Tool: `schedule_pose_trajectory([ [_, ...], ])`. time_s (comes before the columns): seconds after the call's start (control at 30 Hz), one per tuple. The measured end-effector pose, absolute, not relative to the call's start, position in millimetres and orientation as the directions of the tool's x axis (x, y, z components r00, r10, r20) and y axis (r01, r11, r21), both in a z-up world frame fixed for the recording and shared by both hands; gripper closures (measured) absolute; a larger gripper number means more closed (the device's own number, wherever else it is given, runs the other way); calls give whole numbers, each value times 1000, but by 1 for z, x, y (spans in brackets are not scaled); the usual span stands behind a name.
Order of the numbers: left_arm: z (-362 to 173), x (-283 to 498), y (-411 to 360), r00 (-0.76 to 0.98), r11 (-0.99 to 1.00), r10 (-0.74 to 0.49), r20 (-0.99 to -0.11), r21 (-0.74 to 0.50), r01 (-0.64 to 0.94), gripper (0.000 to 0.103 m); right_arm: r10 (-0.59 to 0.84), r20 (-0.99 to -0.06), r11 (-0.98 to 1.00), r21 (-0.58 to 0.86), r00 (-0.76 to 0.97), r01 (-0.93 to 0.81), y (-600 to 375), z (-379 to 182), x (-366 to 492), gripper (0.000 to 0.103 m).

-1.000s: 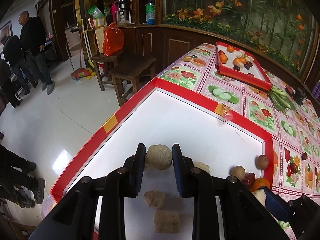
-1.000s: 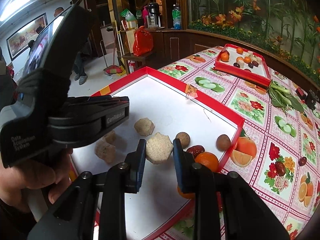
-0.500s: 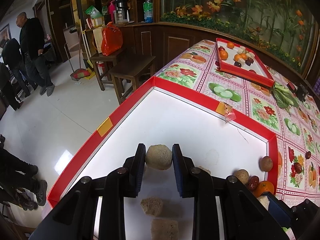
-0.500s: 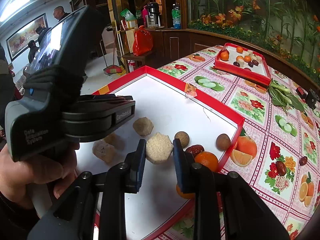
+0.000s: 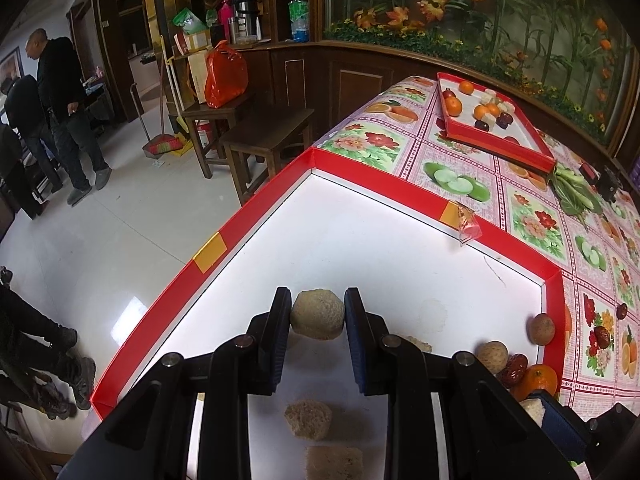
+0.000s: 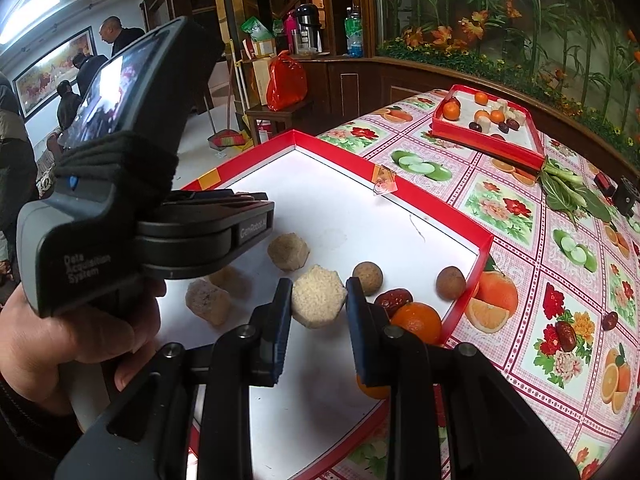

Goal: Organize fruits
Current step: 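Lower the cream piece with the right tool while the left lowers the brown fruit, then open both tools to release the pieces into the white tray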

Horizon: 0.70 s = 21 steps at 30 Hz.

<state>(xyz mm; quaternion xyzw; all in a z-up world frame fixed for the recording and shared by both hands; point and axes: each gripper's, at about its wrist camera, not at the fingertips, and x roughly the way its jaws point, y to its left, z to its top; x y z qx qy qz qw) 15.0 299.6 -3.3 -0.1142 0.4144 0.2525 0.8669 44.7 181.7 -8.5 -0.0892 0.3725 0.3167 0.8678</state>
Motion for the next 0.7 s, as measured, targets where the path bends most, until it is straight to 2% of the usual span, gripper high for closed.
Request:
schedule_pose_trajectory([
  [0.3, -3, 14, 299, 521, 850, 341, -782, 19, -527, 76, 471, -713, 790, 79, 520, -607, 180, -9, 43, 74],
  [0.33, -3, 13, 301, 522, 847, 333, -785, 6, -531, 73, 461, -715, 795, 69, 526, -603, 180, -9, 42, 73],
  [0.37, -2, 12, 301, 527, 847, 325, -786, -6, -532, 60, 454, -714, 800, 62, 533, -597, 179, -7, 41, 66],
  [0.4, -1, 11, 302, 531, 844, 318, -785, -19, -535, 50, 452, -710, 805, 63, 540, -590, 176, -6, 41, 49],
  [0.43, 2, 8, 303, 538, 839, 319, -781, -32, -544, 31, 458, -704, 806, 70, 543, -588, 174, -3, 40, 41],
  [0.47, 5, 5, 302, 549, 834, 327, -769, -38, -550, 25, 467, -694, 806, 79, 548, -586, 171, 0, 38, 32],
  [0.7, 19, -1, 292, 572, 840, 342, -746, -31, -542, 25, 477, -655, 814, 77, 586, -576, 155, 18, 28, 31],
])
